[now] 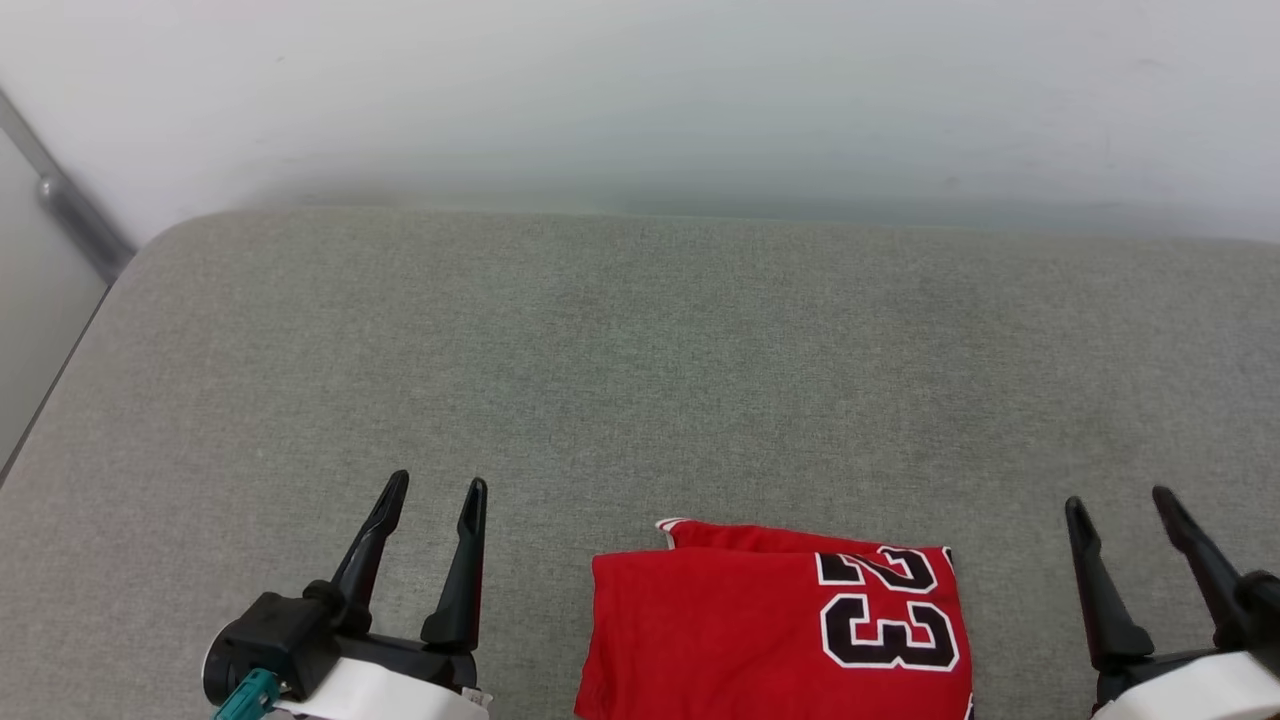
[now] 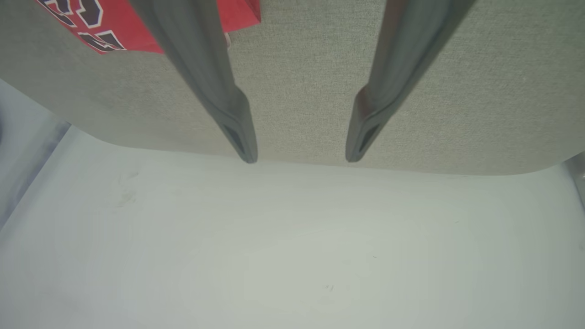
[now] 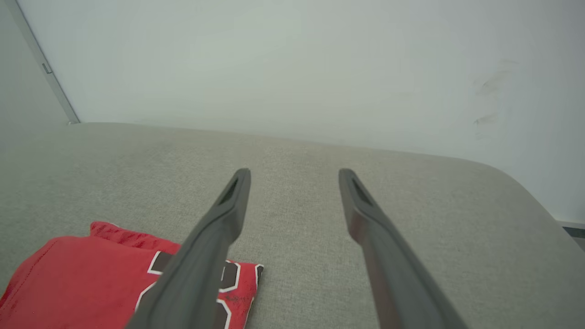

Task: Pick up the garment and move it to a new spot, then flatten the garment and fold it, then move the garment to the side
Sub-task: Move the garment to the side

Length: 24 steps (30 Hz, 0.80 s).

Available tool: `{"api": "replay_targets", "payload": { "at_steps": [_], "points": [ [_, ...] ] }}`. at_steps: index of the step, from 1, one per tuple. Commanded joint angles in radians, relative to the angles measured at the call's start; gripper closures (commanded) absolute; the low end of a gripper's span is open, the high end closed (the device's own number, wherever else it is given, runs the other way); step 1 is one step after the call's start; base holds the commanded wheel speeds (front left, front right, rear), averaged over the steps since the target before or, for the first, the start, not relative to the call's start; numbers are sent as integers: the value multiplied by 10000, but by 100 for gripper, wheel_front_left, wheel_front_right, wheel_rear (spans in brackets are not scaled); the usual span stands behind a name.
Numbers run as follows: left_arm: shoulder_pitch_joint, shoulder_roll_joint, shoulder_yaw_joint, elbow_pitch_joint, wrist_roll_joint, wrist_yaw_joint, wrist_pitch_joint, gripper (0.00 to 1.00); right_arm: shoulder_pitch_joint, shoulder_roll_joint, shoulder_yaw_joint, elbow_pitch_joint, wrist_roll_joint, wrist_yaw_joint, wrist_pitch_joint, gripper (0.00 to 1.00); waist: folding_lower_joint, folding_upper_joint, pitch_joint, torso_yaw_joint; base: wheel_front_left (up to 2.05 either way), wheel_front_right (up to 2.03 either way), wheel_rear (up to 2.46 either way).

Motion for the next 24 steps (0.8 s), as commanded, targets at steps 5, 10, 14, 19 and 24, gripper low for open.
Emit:
{"api": "replay_targets", "payload": {
  "at_steps": [5,10,14,19,24],
  "points": [
    [-31,82,-75,42,12,-17,-21,0,186,-317,258,-180,294,-5,2374,0,0,-1,118,108,0,0,0],
    [-176,89,-111,38,-44,-17,-21,0,196,-350,414,-269,1074,-2,5134,0,0,-1,282,275,0,0,0],
    [-256,99,-164,65,-66,-17,-21,0,27,-585,550,-138,1206,-4,6791,0,0,-1,464,452,0,0,0],
    [-428,90,-263,124,-86,-17,-21,0,-375,-191,358,529,1477,-4,7821,0,0,-1,724,721,0,0,0],
    [-647,67,-377,154,-76,-17,-21,0,-947,68,478,1618,1867,-4,8290,0,0,-1,1133,1138,0,0,0]
  ]
}}
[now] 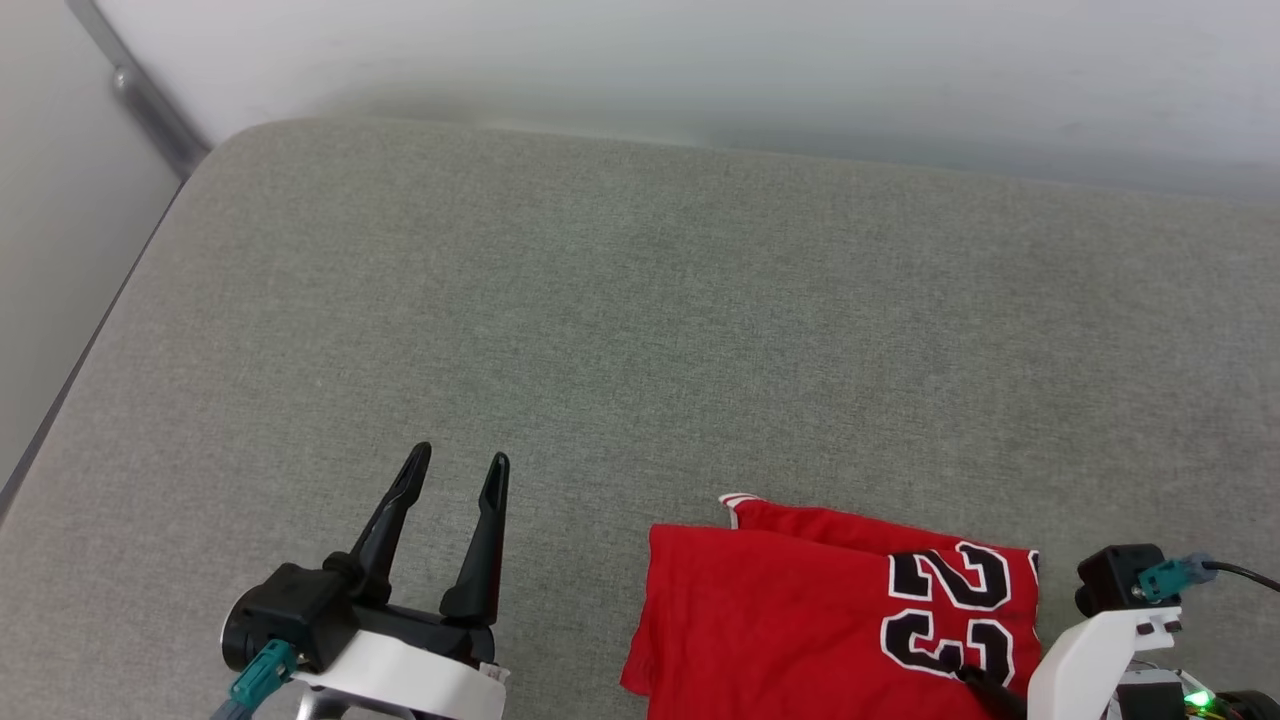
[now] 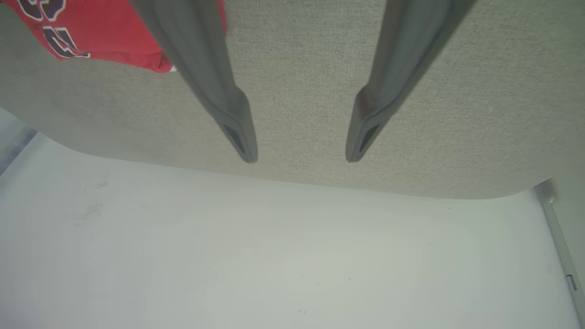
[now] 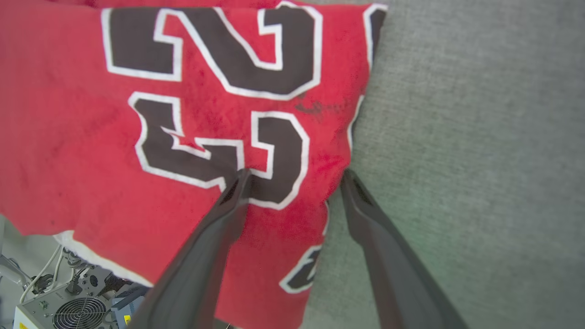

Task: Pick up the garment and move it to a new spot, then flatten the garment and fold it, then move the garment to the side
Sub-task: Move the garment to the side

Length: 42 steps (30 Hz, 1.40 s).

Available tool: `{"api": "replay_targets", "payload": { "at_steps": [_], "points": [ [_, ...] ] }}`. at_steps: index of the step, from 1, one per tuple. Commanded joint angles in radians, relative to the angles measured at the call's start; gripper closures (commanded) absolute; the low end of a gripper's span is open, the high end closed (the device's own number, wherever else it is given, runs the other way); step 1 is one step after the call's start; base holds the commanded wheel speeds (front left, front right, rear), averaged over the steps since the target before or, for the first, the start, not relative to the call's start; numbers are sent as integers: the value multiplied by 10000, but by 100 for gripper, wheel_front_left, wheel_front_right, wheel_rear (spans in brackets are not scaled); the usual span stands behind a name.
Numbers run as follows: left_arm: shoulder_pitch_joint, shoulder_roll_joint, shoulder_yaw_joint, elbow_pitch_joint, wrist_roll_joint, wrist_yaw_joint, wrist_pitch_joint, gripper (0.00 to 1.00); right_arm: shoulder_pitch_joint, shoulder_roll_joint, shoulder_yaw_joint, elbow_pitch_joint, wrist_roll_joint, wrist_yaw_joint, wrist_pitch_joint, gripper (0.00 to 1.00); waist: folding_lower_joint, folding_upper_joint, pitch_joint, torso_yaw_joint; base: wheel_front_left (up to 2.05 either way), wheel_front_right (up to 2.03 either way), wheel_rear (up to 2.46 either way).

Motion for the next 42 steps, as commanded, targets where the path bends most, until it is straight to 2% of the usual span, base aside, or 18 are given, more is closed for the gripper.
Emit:
{"api": "replay_targets", "payload": {
  "at_steps": [1,8,9,13,18,19,20,24,25,26,33,38,42],
  "points": [
    [-188,8,-36,3,10,-17,-21,0,-200,-33,119,342,50,-4,6,0,-1,0,197,206,0,0,0],
    [-327,5,-111,45,20,-17,-21,0,-475,-105,745,1747,-92,-2,-200,0,-1,0,400,433,0,0,0],
    [-339,10,-150,93,9,-17,-21,0,-567,-178,964,2021,-132,-2,-388,100,-1,0,424,453,0,0,0],
    [-308,25,-241,209,-12,-17,-21,0,-798,-724,1419,2168,-451,-10,-778,100,-1,0,368,310,0,0,0],
    [-216,-43,-300,321,45,-18,-21,0,-1419,-2012,2090,1711,-1307,-27,-1155,100,-1,0,300,-327,0,0,0],
    [-216,-43,-300,321,45,-18,-21,0,-1419,-2012,2090,1711,-1307,-27,-1155,100,-1,0,300,-327,0,0,0],
    [-216,-99,-386,314,41,-18,-21,0,-1651,-2531,2570,1461,-1578,-13,-1144,100,-1,0,309,-694,0,0,0],
    [-296,-196,-673,310,59,-18,-21,0,-2303,-3780,3404,831,-1931,-8,-945,100,-1,0,449,-1561,0,0,0],
    [-364,-217,-813,333,81,-18,-21,0,-2439,-4083,3515,739,-1945,-8,-898,100,-1,0,510,-1766,0,0,0],
    [-364,-217,-813,333,81,-18,-21,0,-2439,-4083,3515,739,-1945,-8,-898,100,-1,0,510,-1766,0,0,0],
    [-934,-346,-1631,232,225,-18,-21,0,-3582,-6085,3954,943,-2234,-7,-1144,100,-1,0,1263,-3234,0,0,0],
    [-1409,-119,-1954,41,355,-18,-21,0,-4472,-6524,3535,1583,-2404,-10,-1647,100,-1,0,2061,-4052,0,0,0],
    [-1771,174,-2188,-201,461,-18,-21,0,-5124,-6557,2954,2359,-2607,-8,-2290,100,-1,0,2743,-4471,0,0,0]
  ]
}}
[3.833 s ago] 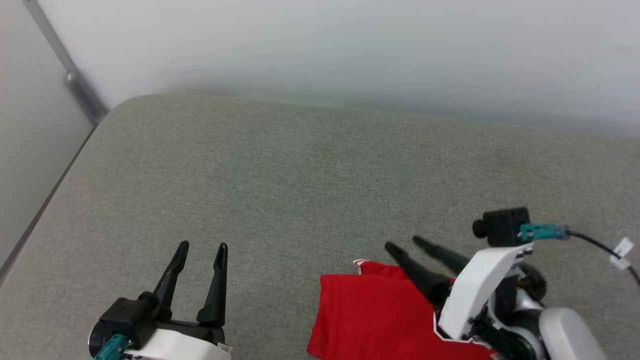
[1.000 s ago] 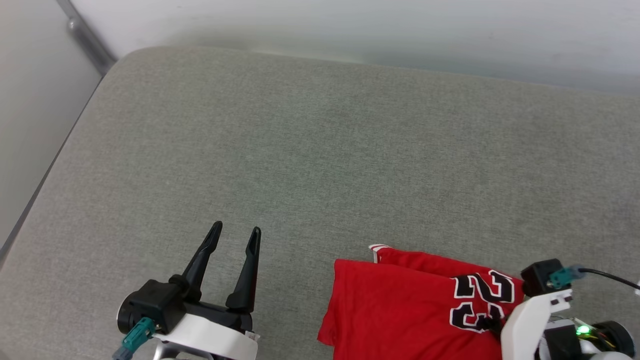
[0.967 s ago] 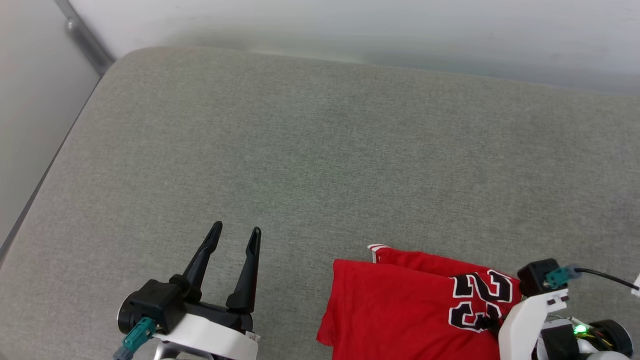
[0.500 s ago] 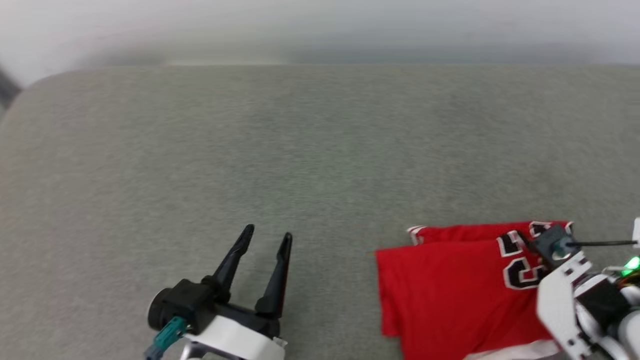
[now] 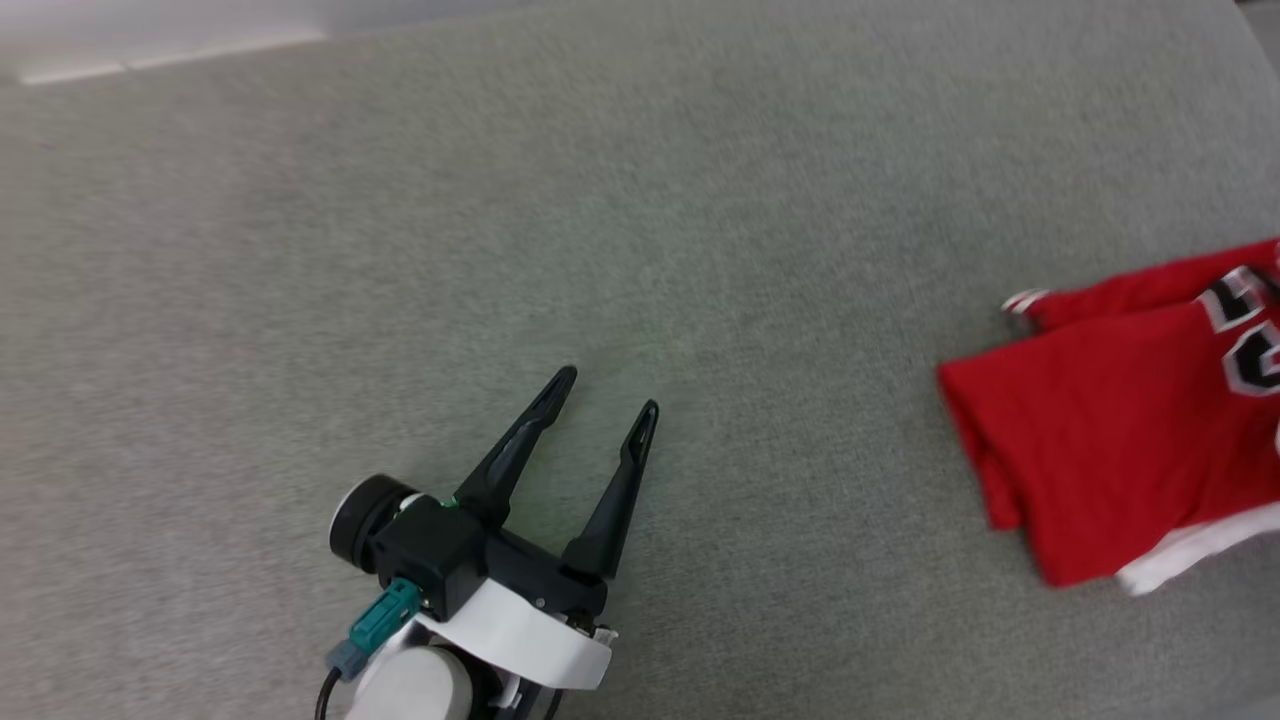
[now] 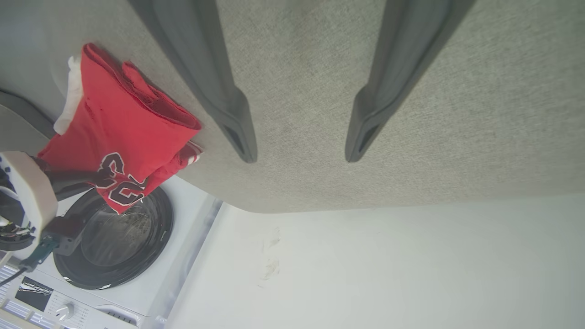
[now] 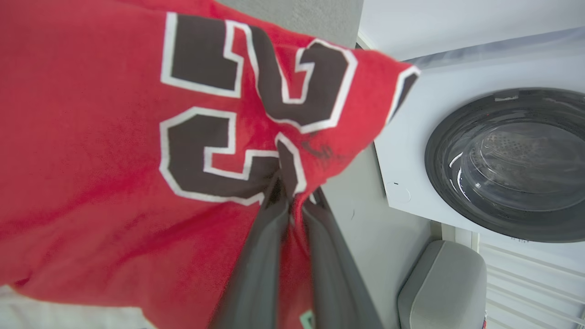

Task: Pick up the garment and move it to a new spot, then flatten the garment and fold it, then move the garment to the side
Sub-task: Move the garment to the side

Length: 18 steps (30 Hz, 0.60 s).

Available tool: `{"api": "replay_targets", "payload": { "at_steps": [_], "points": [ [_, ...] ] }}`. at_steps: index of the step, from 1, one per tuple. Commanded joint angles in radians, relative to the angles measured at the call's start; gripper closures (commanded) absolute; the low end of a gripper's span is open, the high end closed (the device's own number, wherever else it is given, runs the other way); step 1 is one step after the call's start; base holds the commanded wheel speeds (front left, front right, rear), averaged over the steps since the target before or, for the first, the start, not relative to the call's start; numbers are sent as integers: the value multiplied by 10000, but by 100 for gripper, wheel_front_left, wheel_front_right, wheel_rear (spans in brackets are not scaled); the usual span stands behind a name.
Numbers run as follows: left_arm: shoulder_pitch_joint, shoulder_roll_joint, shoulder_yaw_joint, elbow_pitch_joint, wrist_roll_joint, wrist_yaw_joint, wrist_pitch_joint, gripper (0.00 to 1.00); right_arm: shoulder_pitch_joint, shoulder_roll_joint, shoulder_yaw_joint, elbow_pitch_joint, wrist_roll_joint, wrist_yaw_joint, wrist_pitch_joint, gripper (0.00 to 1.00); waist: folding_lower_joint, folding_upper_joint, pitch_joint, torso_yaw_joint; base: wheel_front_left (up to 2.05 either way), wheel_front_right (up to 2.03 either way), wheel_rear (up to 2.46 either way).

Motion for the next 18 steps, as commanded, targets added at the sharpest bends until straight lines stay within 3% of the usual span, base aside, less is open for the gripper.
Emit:
{"api": "replay_targets", "payload": {
  "at_steps": [1,12,18],
  "points": [
    [-150,75,-30,-43,61,-18,-21,0,-214,-37,-107,126,-96,-14,-103,100,-1,0,693,-550,0,0,0],
    [-837,581,-259,-807,197,-18,-21,0,-1525,-259,-2254,3417,-973,-14,-2049,100,-1,0,2064,-421,0,0,0],
    [-886,731,-178,-1042,263,-18,-21,0,-2110,144,-3355,4907,-1353,-14,-2966,100,-1,0,2495,-213,0,0,0]
  ]
}}
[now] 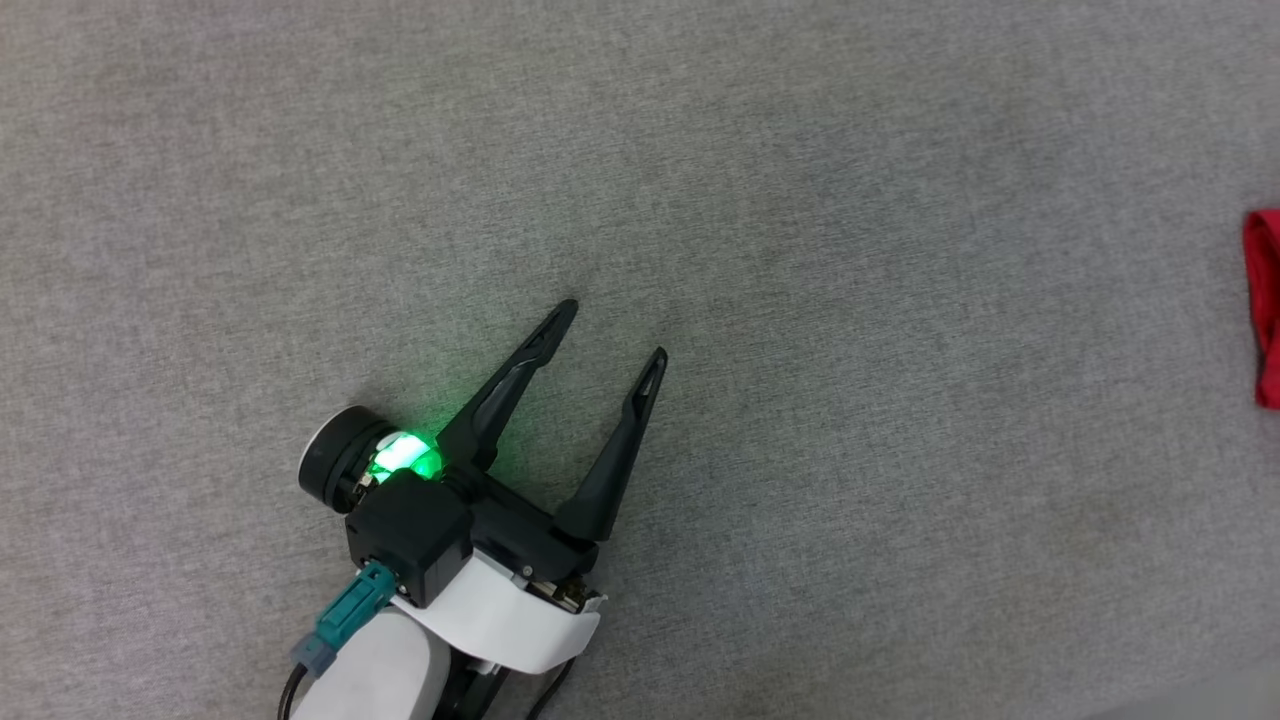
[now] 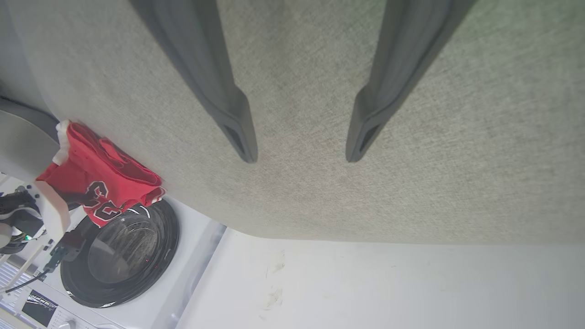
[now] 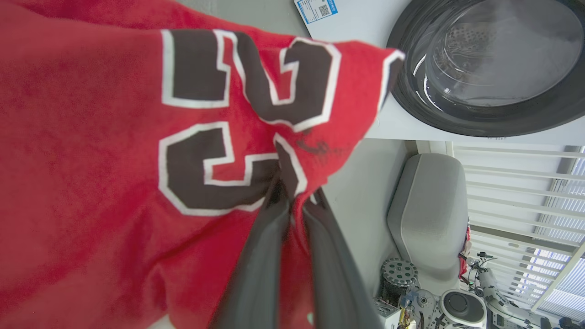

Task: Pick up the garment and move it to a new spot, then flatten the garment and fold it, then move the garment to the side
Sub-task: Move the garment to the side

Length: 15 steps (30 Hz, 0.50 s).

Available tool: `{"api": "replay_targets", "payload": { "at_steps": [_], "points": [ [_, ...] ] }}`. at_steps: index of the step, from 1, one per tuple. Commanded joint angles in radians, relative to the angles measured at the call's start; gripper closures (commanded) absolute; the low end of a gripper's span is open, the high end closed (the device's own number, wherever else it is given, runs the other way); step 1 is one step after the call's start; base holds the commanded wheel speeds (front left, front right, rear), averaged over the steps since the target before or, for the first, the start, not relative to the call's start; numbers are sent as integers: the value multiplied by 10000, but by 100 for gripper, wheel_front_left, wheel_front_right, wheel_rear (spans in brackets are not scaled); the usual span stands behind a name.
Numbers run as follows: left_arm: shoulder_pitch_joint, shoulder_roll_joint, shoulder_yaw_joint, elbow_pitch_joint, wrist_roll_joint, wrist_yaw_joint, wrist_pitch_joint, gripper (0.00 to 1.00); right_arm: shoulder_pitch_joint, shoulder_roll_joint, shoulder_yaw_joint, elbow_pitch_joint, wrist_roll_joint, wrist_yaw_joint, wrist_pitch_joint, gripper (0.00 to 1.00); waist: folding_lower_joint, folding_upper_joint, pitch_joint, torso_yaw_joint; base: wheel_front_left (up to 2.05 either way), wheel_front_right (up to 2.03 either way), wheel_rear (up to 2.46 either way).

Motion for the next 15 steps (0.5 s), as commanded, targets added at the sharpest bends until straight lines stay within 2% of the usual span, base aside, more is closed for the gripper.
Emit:
{"api": "replay_targets", "payload": {
  "at_steps": [1,5,6,7,12,13,15],
  "points": [
    [-88,59,57,-13,9,-18,-19,0,-241,159,-147,261,-182,-14,-218,100,-2,-1,86,92,0,0,0],
    [-60,79,107,32,-15,-16,-19,0,-476,356,-399,760,-445,-14,-536,100,-2,-1,37,139,0,0,0],
    [-50,64,124,46,-27,-16,-19,0,-514,409,-483,865,-525,-14,-604,11,-2,-1,-21,144,0,0,0],
    [-37,36,135,57,-32,-16,-19,0,-532,492,-483,957,-596,-14,-671,0,-2,-1,-104,149,0,0,0],
    [75,-200,206,197,-171,-18,-21,0,-664,583,-417,861,-851,-14,-1208,0,-2,-1,-802,182,0,0,0],
    [258,-486,551,415,-350,-15,-21,0,-782,736,-315,316,-482,-14,-1614,0,-2,-1,-1592,296,0,0,0],
    [412,-656,810,583,-420,-12,-21,0,-653,860,-217,-92,-239,-14,-1903,0,-2,-1,-2099,405,0,0,0]
  ]
}}
